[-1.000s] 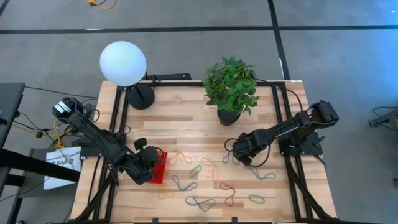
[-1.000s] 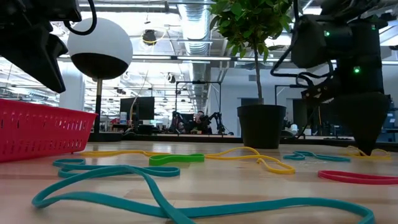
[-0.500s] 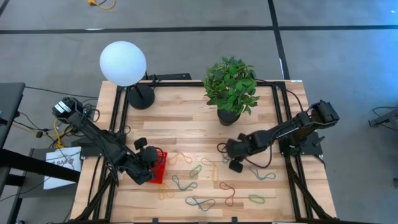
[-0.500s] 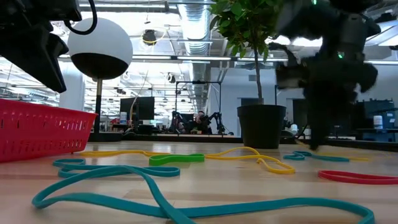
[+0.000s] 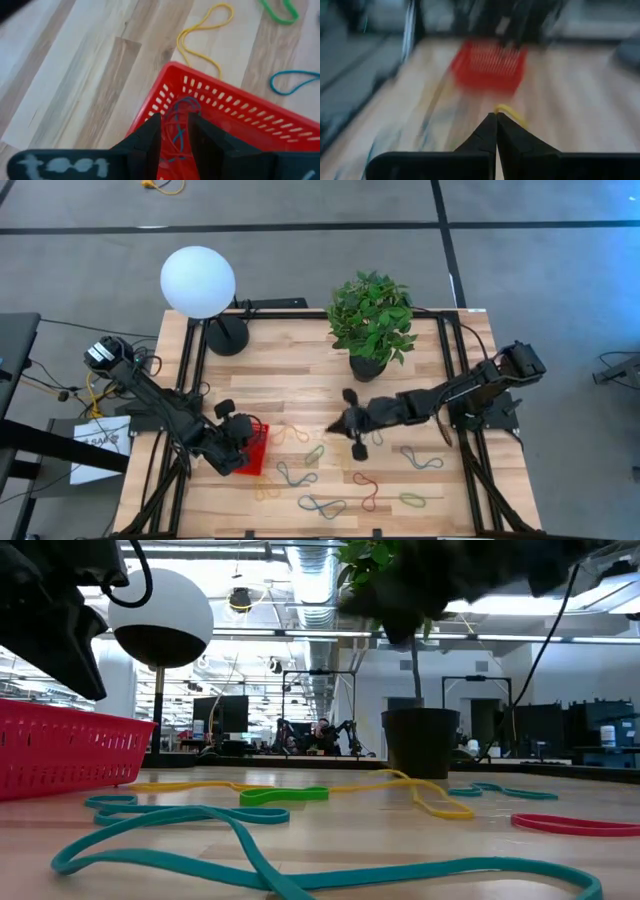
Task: Pick and place items into bin
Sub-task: Put the yellow rubber band into the red bin
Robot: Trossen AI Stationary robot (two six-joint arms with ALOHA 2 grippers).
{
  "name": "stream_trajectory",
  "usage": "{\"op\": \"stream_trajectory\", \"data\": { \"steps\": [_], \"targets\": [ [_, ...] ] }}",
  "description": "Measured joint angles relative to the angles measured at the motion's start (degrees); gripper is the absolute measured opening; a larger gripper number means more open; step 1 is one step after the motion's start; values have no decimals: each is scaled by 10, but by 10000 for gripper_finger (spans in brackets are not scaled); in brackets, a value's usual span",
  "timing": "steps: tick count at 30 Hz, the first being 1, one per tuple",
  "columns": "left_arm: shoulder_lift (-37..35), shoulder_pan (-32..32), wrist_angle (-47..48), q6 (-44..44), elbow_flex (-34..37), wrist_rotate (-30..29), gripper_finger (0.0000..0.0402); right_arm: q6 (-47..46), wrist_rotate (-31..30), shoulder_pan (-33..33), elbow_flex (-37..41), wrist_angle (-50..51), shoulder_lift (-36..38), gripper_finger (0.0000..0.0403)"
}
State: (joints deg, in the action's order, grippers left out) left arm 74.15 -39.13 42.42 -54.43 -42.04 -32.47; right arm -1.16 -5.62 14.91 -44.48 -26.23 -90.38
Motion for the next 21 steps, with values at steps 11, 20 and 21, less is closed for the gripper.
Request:
{"op": "stream_trajectory", "data": {
  "steps": [11,20,21],
  "targets": [
    [0,1,31,-44,-23,-71,87,-18,-48,-23,-62,-131,-40,0],
    [-3,1,305,-212,-113,-187,87,5,-29,-18,-253,-81,-191,0],
    [-4,1,344,-239,-120,-190,87,5,-26,-17,-277,-70,-206,0]
  ]
}}
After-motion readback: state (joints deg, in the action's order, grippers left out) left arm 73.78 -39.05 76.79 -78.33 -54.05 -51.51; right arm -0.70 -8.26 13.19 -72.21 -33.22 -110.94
